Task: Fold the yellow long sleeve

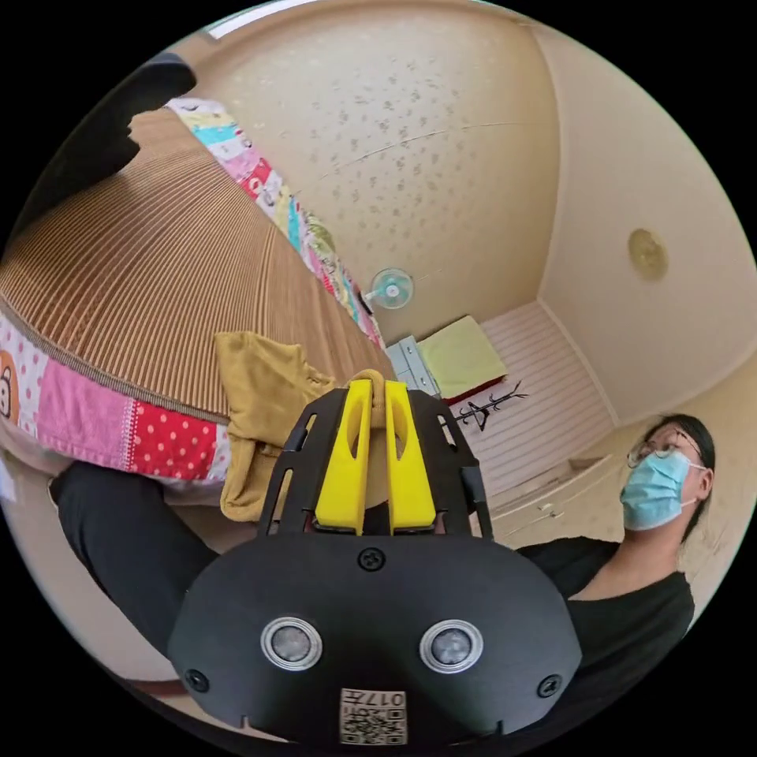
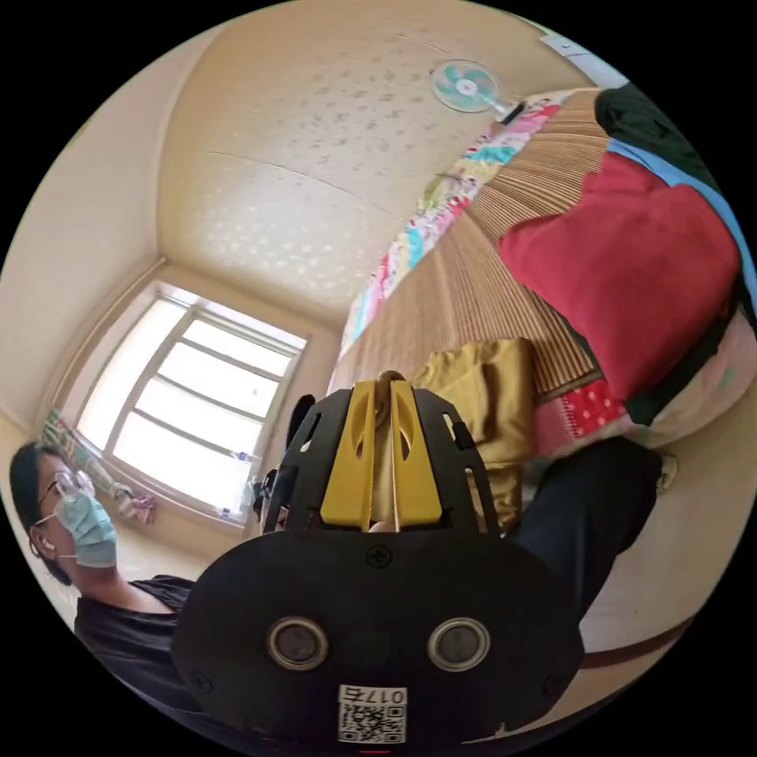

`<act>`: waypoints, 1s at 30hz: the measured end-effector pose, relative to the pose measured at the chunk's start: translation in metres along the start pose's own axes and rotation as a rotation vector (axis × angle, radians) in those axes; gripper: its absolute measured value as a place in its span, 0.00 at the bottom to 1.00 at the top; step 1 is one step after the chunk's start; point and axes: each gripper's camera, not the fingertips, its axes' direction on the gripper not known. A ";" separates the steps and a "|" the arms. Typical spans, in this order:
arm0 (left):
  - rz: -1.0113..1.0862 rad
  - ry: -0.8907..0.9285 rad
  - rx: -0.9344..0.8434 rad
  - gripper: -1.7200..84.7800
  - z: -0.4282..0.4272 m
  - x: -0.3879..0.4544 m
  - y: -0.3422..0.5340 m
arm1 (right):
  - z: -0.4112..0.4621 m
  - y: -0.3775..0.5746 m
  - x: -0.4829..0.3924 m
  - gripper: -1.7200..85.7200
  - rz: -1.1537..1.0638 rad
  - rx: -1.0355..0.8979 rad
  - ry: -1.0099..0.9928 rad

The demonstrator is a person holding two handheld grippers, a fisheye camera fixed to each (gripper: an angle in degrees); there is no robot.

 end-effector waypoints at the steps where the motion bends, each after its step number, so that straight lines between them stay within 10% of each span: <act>1: -0.033 -0.034 0.000 0.06 0.014 -0.009 -0.004 | 0.009 0.001 0.007 0.05 0.038 0.013 0.024; 23: -0.054 -0.323 0.156 0.18 0.095 -0.048 -0.082 | 0.243 -0.068 -0.088 0.16 -0.332 -0.018 0.663; 30: -0.019 -0.363 -0.129 0.24 0.106 -0.039 0.003 | 0.285 -0.004 -0.127 0.14 -0.482 -0.154 0.644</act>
